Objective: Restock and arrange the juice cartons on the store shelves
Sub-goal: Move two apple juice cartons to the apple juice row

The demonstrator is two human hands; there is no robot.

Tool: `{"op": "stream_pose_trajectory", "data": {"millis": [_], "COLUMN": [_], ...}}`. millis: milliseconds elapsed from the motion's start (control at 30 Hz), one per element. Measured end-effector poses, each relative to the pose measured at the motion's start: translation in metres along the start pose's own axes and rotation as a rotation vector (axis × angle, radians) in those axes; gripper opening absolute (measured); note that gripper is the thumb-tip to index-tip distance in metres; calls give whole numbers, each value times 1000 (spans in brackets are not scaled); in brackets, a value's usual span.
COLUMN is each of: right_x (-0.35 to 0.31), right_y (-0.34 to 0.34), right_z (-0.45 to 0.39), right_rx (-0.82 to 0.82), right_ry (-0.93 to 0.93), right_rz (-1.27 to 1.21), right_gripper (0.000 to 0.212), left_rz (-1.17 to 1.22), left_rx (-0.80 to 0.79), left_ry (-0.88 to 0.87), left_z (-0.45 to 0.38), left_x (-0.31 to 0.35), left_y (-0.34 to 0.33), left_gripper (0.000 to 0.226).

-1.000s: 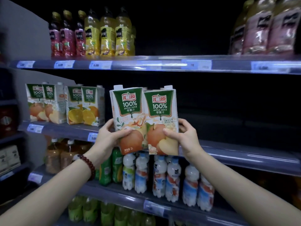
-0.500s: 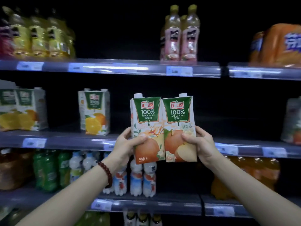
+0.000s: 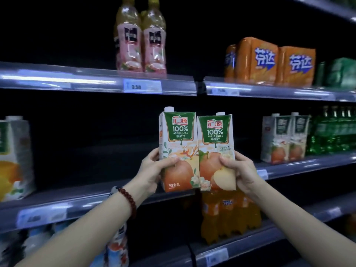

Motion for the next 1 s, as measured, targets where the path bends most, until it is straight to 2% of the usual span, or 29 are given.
{"op": "stream_pose_trajectory", "data": {"millis": [200,333,533,633,833,933,1000], "right_x": [-8,-14,-32,-36,-16,-5,0], "right_y": [37,64,97,110,123,120,120], "right_z": [-40,-75,-132,-153,-180,-190,-197], "right_rx": [88,103,47,31,2,-23,-57], "right_ry": [24,30,33,46,-7,-30,-46], "right_rz": [43,32,10,-5,-12,-34,-50], "right_gripper": [53,53,47,49,52,48,52], "left_rz": [18,41,75,64,47,10,-1], "left_rx": [-64,-70,-29,-7,83,133,148], "left_ry": [45,47,4,-38,-66,-46,-22], "left_z": [-35,-52,-72,-79,-87,-90,-95], "left_x": [-22,-36,-46,-52,-74,-83,-86], "left_y": [-54,-93,-151,-173,-186,-183,-181], "left_gripper": [54,60,70,63,60,59,61]}}
Point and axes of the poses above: each hand's wrist, its own z-axis away from the middle knuckle, its own y-axis out of the back of the hand, x = y × z, the point moved 2 cm from there along -z, towards the middle knuckle, and after that the axes turned 15 degrees about x, right-handed, at the moved point
